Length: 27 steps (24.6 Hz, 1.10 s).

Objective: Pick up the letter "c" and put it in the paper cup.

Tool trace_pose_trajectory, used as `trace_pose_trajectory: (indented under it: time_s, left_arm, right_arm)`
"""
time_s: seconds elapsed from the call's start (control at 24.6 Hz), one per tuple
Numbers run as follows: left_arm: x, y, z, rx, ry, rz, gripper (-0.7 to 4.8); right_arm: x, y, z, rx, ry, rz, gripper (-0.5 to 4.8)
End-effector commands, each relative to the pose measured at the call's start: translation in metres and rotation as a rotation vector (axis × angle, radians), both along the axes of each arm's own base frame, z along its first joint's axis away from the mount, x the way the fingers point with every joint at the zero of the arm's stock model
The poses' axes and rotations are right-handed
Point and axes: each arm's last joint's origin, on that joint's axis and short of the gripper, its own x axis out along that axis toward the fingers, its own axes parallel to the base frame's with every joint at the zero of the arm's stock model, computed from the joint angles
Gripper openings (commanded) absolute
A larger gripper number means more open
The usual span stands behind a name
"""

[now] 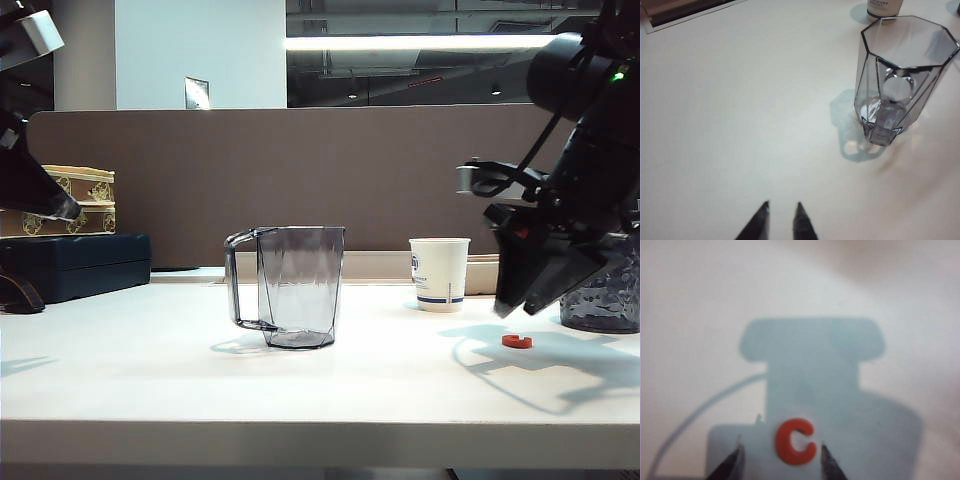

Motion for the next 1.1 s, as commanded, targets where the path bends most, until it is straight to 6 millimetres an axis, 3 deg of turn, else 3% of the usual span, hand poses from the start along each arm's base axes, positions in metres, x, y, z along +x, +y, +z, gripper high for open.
trace_pose_trajectory:
  time_s: [0.04,0.45,0.77,0.93,1.1]
  left_arm:
    - [0.0,0.0,0.002,-0.005,-0.014,-0.003,0.61]
    - [0.0,0.0,0.001,-0.004,-0.009,-0.003,0.61]
    - [0.0,0.0,0.001,-0.004,-0.008,-0.003,0.61]
    - [0.0,0.0,0.001,-0.004,-0.008,-0.003,0.61]
    - [0.0,0.0,0.001,-0.004,-0.008,-0.003,0.61]
  right_arm:
    - [0.0,0.004,-0.002,-0.005,-0.013,0.016,1.94]
    - [0.005,0.006,-0.02,-0.054,0.023,0.007,2.16]
    - [0.007,0.007,-0.021,-0.051,0.014,0.007,2.15]
    - [0.007,0.007,-0.021,-0.05,0.009,0.006,2.1]
    - [0.007,0.007,-0.021,-0.05,0.01,0.006,1.65]
